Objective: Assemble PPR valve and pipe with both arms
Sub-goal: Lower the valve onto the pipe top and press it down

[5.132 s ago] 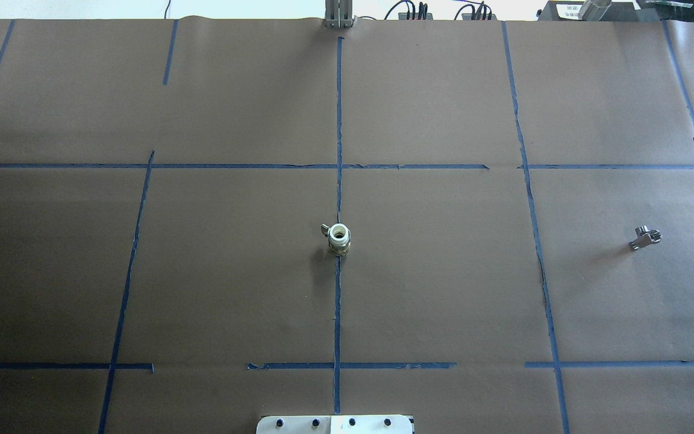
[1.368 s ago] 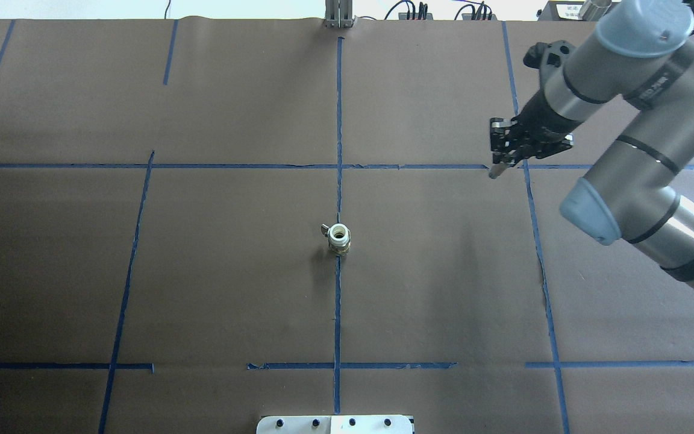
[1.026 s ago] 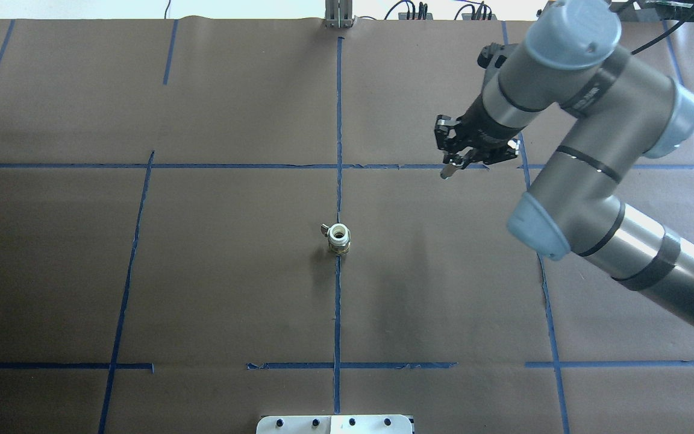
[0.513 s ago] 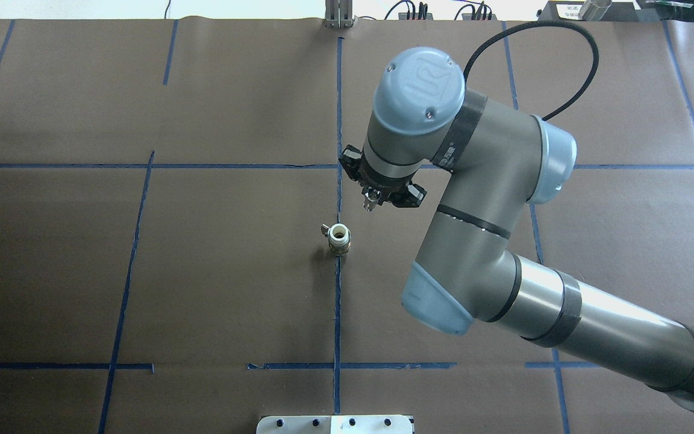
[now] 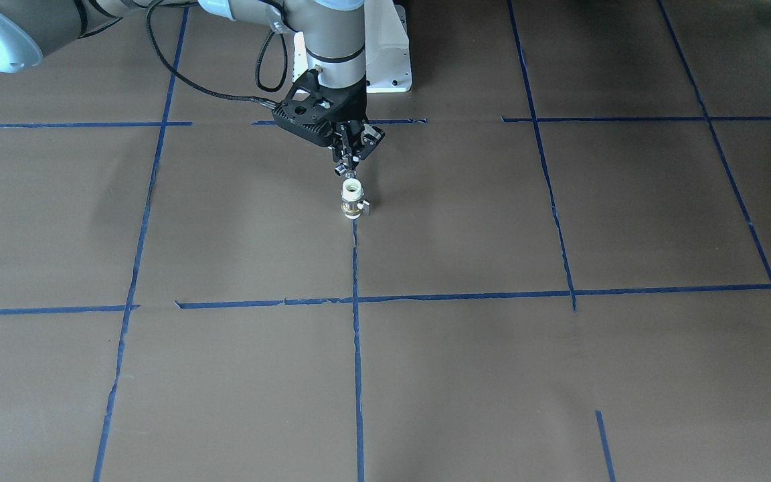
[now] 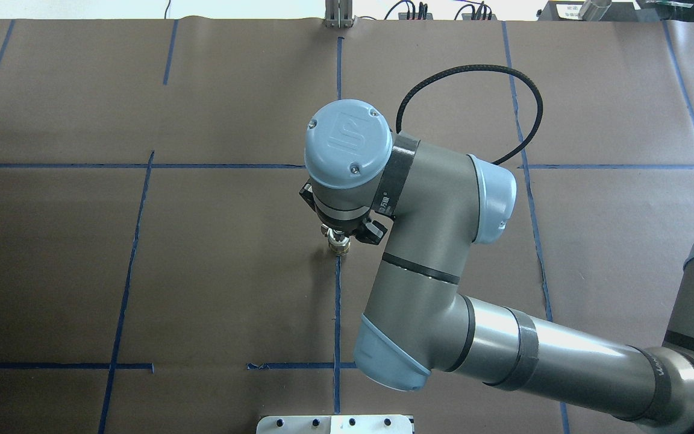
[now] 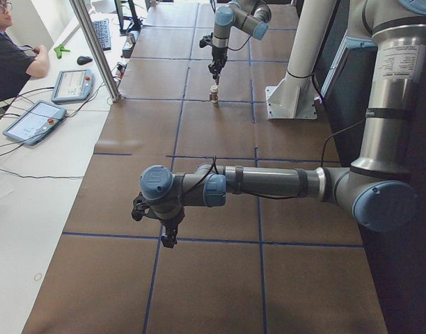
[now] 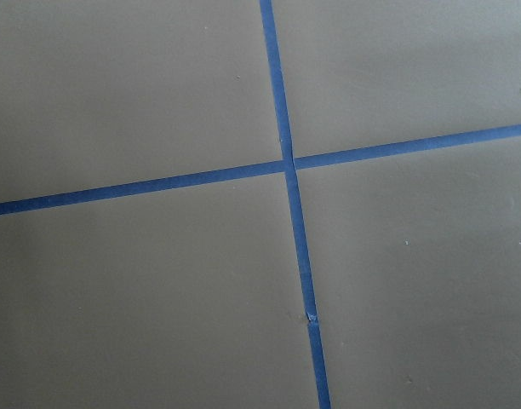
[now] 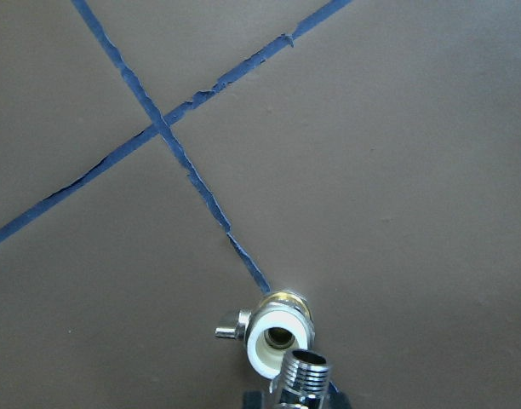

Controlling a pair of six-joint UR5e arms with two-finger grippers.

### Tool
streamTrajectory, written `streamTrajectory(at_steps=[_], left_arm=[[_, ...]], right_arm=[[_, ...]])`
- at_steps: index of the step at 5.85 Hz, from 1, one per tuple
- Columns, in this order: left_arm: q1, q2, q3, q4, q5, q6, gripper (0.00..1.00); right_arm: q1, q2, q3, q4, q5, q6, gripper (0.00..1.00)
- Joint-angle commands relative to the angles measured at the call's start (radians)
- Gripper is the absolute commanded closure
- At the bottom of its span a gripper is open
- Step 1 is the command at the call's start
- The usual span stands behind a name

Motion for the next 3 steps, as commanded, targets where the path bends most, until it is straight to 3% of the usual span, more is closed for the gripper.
streamTrajectory(at_steps=[1,3], left_arm=[[0.0,0.0,-0.002,0.0,0.0,0.0,0.0],[0.001,0.0,0.0,0.0,0.0,-0.002,0.0]], right_arm=[[-0.002,0.01,-0.014,-0.004,-0.026,0.001,1.0],[-0.004,0.008,-0.04,-0.004,-0.038,0.002,1.0]])
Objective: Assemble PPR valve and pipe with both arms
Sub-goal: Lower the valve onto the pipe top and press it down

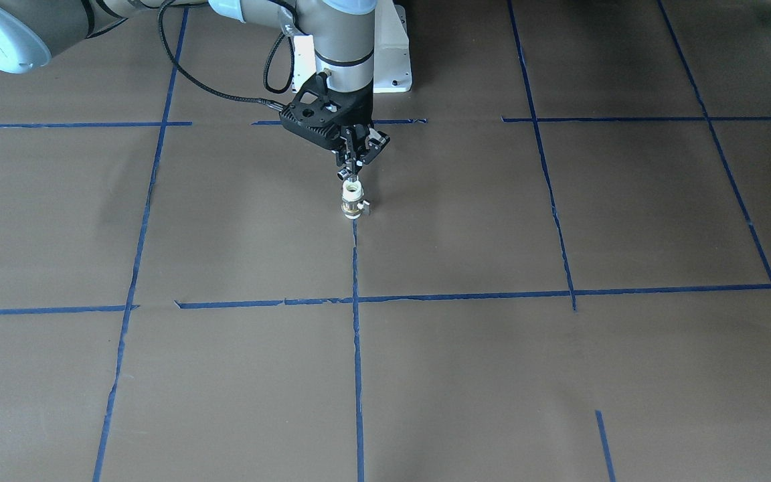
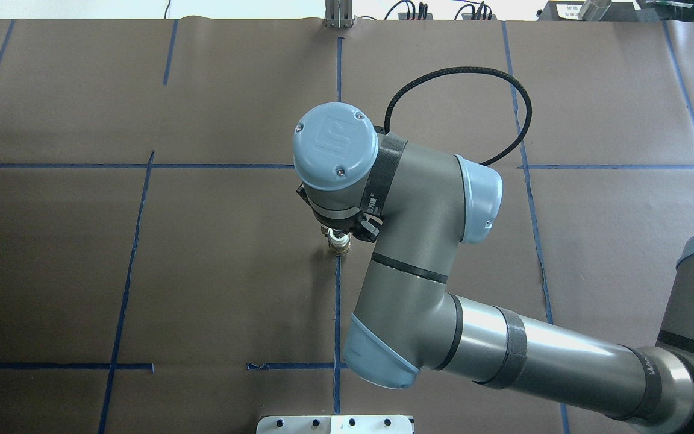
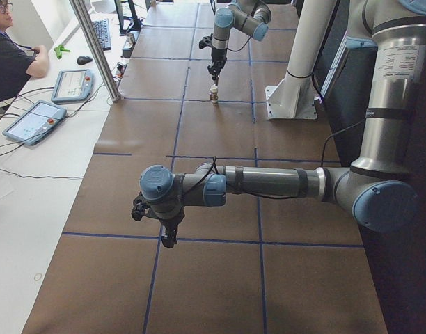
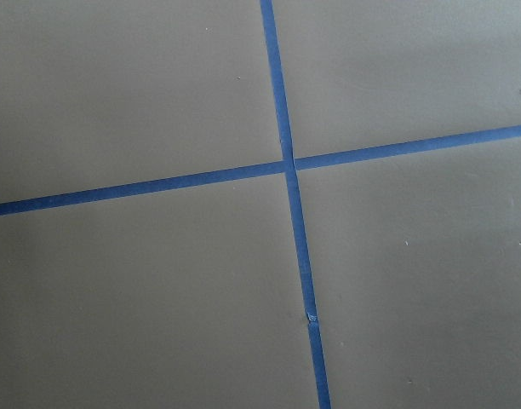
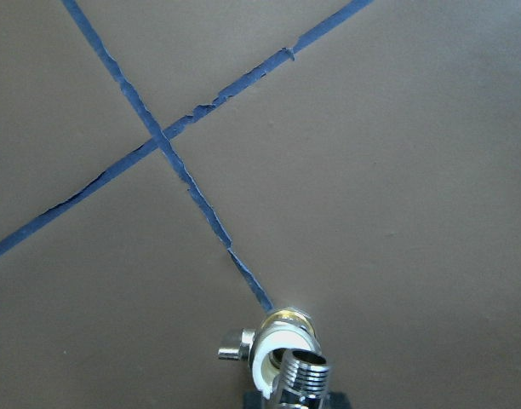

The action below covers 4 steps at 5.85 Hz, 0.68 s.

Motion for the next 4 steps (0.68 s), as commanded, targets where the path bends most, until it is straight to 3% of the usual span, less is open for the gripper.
streamTrajectory(at_steps=[1,4], left_arm=[[0.001,-0.002,0.001,0.0,0.0,0.0,0.0],[0.001,-0.002,0.004,0.0,0.0,-0.002,0.0]], right_arm=[[-0.001,0.001,-0.011,0.001,-0.006,-0.001,1.0],[-0.016,-0.004,-0.009,0.003,-0.006,-0.001,1.0]])
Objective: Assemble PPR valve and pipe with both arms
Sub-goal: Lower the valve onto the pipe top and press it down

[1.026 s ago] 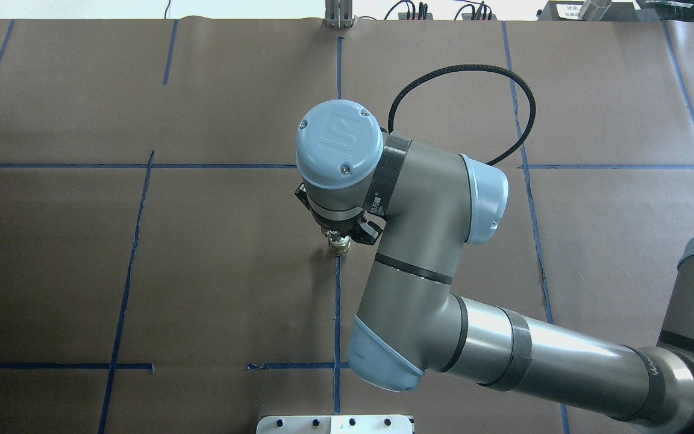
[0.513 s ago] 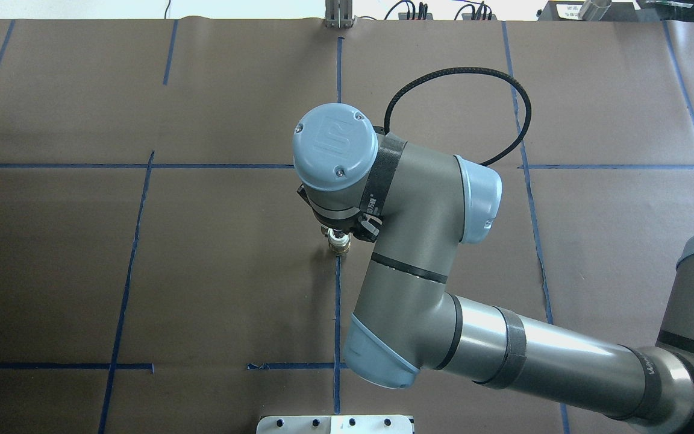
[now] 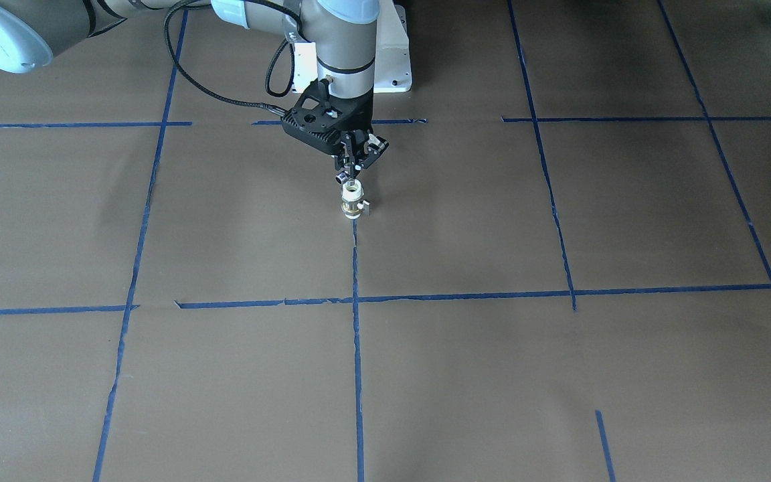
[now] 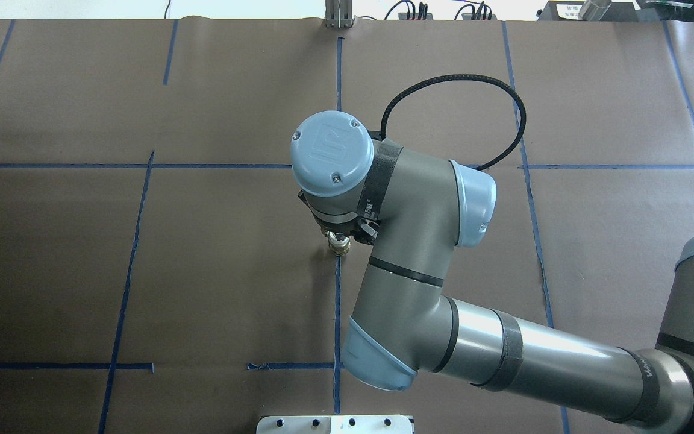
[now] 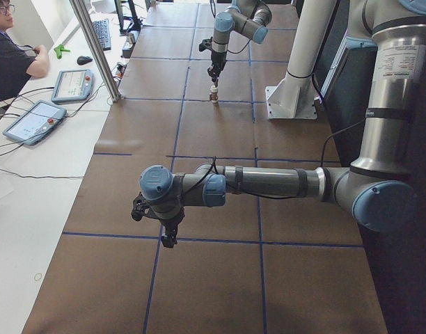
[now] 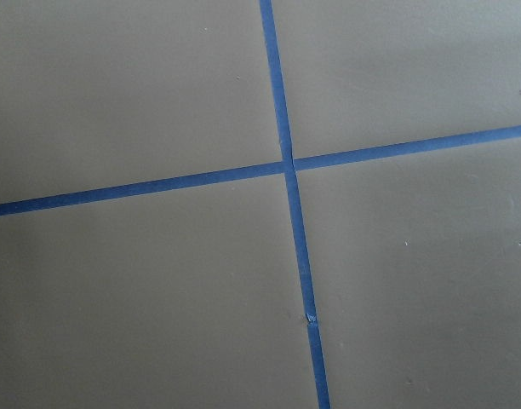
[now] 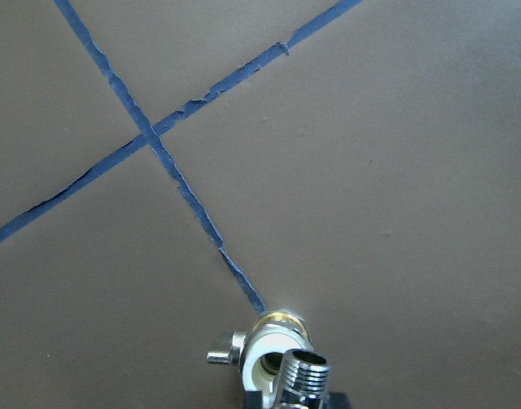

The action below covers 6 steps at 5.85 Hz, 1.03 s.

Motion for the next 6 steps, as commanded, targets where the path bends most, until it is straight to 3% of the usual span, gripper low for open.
streamTrajectory(at_steps=[1,6], left_arm=[[0.0,0.0,0.001,0.0,0.0,0.0,0.0],[0.0,0.0,-0.001,0.0,0.0,0.0,0.0]], right_arm=[[-0.008,-0.004,-0.004,0.002,0.0,0.0,1.0],[0.002,0.005,-0.007,0.003,-0.014,-0.02,1.0]])
